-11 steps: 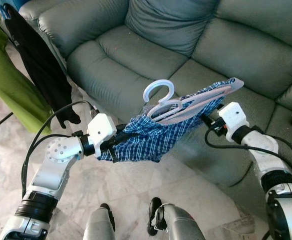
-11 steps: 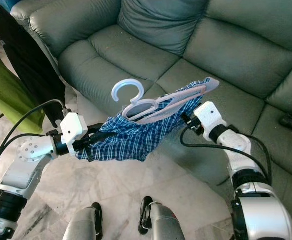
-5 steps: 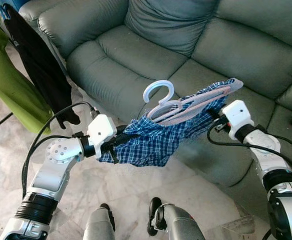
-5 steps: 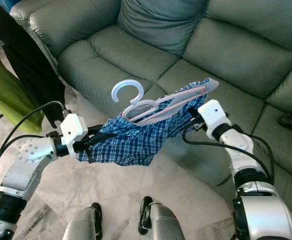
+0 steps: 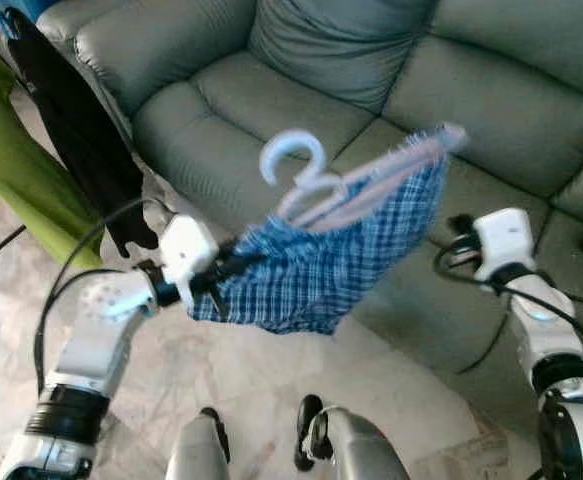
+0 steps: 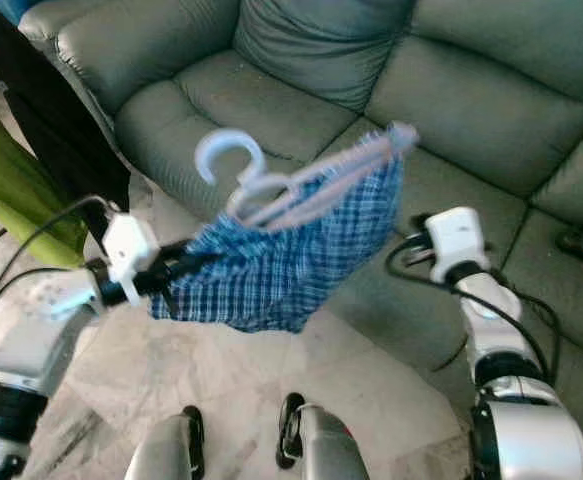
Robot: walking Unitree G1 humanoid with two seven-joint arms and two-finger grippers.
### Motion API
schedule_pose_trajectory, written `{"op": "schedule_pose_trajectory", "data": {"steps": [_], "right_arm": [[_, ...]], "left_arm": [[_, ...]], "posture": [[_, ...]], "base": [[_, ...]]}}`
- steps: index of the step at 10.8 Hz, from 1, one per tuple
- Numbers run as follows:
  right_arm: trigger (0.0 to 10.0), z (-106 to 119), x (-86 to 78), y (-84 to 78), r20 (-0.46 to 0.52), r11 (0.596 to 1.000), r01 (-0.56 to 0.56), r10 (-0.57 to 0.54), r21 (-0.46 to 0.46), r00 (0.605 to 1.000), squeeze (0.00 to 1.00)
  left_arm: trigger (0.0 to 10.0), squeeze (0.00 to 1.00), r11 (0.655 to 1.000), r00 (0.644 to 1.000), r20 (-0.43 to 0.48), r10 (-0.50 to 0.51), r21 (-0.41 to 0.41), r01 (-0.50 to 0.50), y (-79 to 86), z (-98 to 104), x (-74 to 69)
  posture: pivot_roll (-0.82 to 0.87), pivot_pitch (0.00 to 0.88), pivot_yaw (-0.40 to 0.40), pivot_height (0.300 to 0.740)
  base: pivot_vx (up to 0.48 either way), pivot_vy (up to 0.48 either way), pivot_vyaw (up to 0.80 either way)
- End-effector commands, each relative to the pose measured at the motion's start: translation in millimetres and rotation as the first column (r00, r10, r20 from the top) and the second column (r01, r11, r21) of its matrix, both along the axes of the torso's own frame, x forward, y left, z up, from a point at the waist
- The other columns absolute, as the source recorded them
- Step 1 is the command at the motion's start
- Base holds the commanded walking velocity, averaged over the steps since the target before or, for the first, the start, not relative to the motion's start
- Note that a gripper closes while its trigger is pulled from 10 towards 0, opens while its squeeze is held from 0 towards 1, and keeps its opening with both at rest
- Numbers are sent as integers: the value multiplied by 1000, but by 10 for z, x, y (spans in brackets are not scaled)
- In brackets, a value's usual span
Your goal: Hang hanger
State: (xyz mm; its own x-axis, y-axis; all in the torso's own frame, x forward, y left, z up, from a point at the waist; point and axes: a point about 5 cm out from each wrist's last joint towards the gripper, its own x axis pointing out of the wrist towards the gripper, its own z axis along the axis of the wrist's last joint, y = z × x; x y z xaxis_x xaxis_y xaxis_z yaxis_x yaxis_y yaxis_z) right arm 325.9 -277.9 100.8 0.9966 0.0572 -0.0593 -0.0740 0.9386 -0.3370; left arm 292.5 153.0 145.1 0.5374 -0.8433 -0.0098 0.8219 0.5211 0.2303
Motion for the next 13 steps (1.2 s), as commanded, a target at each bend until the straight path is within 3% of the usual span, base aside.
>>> {"op": "schedule_pose_trajectory", "data": {"steps": [1,4,5,6,7,9,10,11,12,13], "right_arm": [[0,-94,-83,-120,-29,995,94,-93,41,995,0],[0,-163,-144,-90,-15,992,113,-113,53,994,0],[0,-221,-143,57,-31,995,26,-23,96,999,0],[10000,-293,-164,203,-63,993,-77,83,83,995,1000],[10000,-433,-236,475,-143,955,-290,297,68,944,1000],[10000,-453,-365,673,-223,819,-572,550,-48,805,1000],[10000,-346,-356,622,-238,772,-627,593,-103,769,1000],[10000,-119,-358,407,-305,693,-698,635,-181,710,1000],[10000,-53,-352,335,-322,677,-703,631,-216,706,1000],[10000,147,-280,160,-293,694,-652,582,-306,758,1000]], "left_arm": [[0,0,999,999,10,37,-35,-37,86,85,55],[0,0,999,999,-8,35,-29,-35,77,47,46],[0,0,1000,996,-85,-25,-4,24,40,-69,-23],[0,0,998,984,-171,-57,-12,56,51,-183,-82],[0,0,995,955,-286,-83,31,95,121,-406,-177],[0,0,988,914,-395,-95,77,136,232,-601,-303],[0,0,988,914,-396,-83,91,129,271,-600,-292],[0,0,989,914,-395,-88,74,127,297,-521,-237],[0,0,990,911,-401,-97,59,132,296,-496,-228],[0,0,982,898,-412,-151,41,184,256,-447,-252]], "posture": [[-15,220,-50,740],[-21,218,-49,740],[-23,215,-53,740],[-21,214,-54,740],[-22,214,-54,740],[-24,221,-54,740],[-24,225,-55,740],[-34,236,-53,740],[-40,238,-51,740],[-44,237,-49,740]], "base": [[0,0,0],[0,0,0],[0,0,0],[0,0,0],[0,0,0],[0,0,0],[0,0,0],[0,0,0],[0,0,0],[0,0,0]]}}
